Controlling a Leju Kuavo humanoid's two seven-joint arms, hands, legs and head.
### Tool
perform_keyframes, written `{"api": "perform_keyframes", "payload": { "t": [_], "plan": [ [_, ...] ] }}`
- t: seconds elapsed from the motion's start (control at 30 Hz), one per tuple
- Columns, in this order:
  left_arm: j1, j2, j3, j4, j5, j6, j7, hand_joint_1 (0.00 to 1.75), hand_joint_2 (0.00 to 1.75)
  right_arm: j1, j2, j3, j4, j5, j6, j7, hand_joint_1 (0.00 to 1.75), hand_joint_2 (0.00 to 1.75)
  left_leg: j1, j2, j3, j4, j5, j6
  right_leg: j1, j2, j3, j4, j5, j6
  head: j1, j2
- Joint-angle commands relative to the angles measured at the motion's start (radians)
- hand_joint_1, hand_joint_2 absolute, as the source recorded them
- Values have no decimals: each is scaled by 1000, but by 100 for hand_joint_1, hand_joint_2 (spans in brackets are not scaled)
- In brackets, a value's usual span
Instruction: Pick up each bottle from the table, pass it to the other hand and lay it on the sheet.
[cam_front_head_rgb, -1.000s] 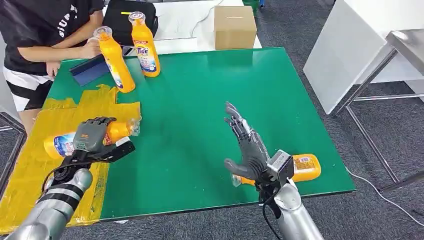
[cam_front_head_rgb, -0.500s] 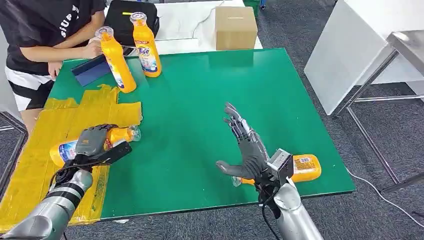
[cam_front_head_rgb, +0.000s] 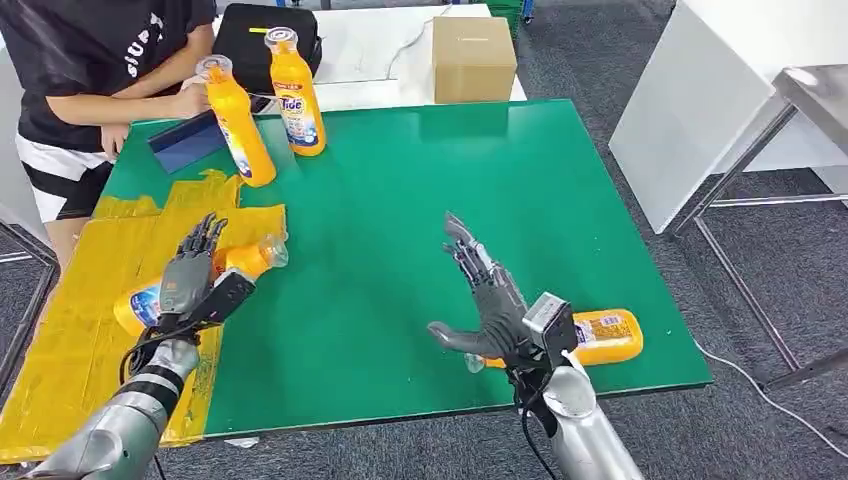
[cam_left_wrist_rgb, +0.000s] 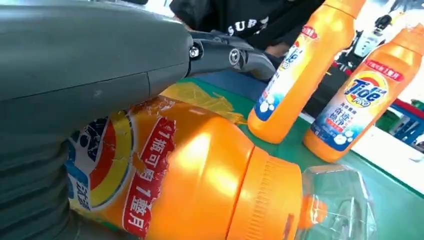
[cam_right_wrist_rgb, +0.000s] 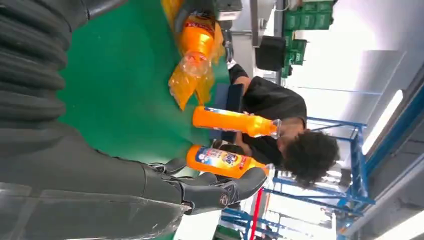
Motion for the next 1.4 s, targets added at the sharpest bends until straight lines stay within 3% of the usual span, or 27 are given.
{"api": "perform_keyframes", "payload": {
  "t": [0.03, 0.27, 0.3, 0.37, 0.47, 0.5, 0.7, 0.93, 0.97, 1.03, 1.1, 1.17, 1.27, 1.33, 1.4],
  "plan": [
    [33, -44, 47, 31, 30, -15, -15, 0, 175, -37, 0, 25, 92, -5, -5, 2, 0, 175, 0, 3, 4, -2, -1, -1, 0, 1, 3, -2, 0, -1, 0, 0],
    [37, -45, 46, 23, 34, -8, -22, 0, 175, -35, 0, 24, 92, -5, -7, 3, 0, 175, 0, 4, 5, -1, -2, -1, 0, 2, 4, -2, -1, -2, 0, 0],
    [52, -50, 31, -1, 6, 84, -42, 0, 175, -33, 0, 23, 93, -7, -11, 4, 0, 175, 0, 2, 4, -1, -1, 0, 0, 1, 3, -1, 0, -1, 0, 0],
    [66, -64, 26, -28, 25, 127, -97, 0, 175, -26, -2, 19, 92, -14, -20, 5, 0, 175, 0, 3, 6, -1, -2, -1, 0, 1, 5, -2, -1, -2, 0, 0],
    [109, -85, 60, -156, -71, 143, -112, 0, 175, -19, -9, 22, 90, -20, -29, 5, 0, 175, 0, 2, 5, -1, -2, -1, 1, 0, 5, -2, -1, -2, 0, 0],
    [134, -118, 122, -233, -227, 143, -103, 0, 175, -19, -15, 27, 88, -23, -33, 4, 0, 175, 0, 1, 3, -1, -1, 0, 0, -1, 2, -1, -1, -1, 0, 0],
    [159, -161, 178, -335, -403, 143, -128, 0, 175, -15, -24, 26, 86, -32, -48, 6, 0, 175, 0, 1, 0, 0, -2, 0, 1, -1, -1, -1, -1, -1, 0, 0],
    [164, -159, 167, -357, -503, 143, -94, 0, 175, -13, -27, 27, 85, -35, -53, 8, 0, 175, 1, 2, -1, 0, -2, -1, 1, 0, -2, -1, -1, -1, 0, 0],
    [166, -149, 155, -361, -550, 143, -70, 0, 175, -14, -27, 27, 85, -35, -54, 8, 0, 175, 1, 3, 0, 0, -2, -1, 2, 0, -1, -1, -1, -2, 0, 0],
    [159, -94, 59, -349, -729, 143, 97, 0, 175, -22, -26, 27, 94, -37, -55, 10, 0, 175, 1, 3, -1, 0, -2, -1, 2, 0, -2, -1, -1, -1, 0, 0],
    [43, -31, -83, -106, -780, 133, 264, 0, 175, -18, -14, 12, 93, -33, -53, 20, 0, 175, 1, 2, -1, 0, -1, -1, 2, -1, -3, -1, -1, -1, 0, 0],
    [19, -16, -138, -95, -737, 136, 308, 0, 175, -11, -4, 0, 87, -25, -49, 26, 0, 175, 2, 0, 0, 0, -1, -1, 2, -3, -1, 0, -1, -2, 0, 0],
    [68, -28, -154, -227, -448, 143, 179, 0, 175, 11, 1, -11, 73, -9, -56, 30, 0, 175, 2, 2, -3, 0, -1, -1, 2, -1, -4, 0, 0, -1, 0, 0],
    [131, -48, -159, -379, -135, 36, 51, 0, 175, 32, -14, -11, 44, 77, -119, 16, 0, 175, 2, 2, -3, 0, -1, -1, 2, -1, -4, -1, 0, -1, 0, 0],
    [156, -50, -173, -432, -94, 13, 52, 0, 175, 42, -22, -14, 25, 90, -128, 15, 0, 175, 1, 2, -3, 0, -2, 0, 1, -1, -4, 0, -1, -1, 0, 0]
  ]
}}
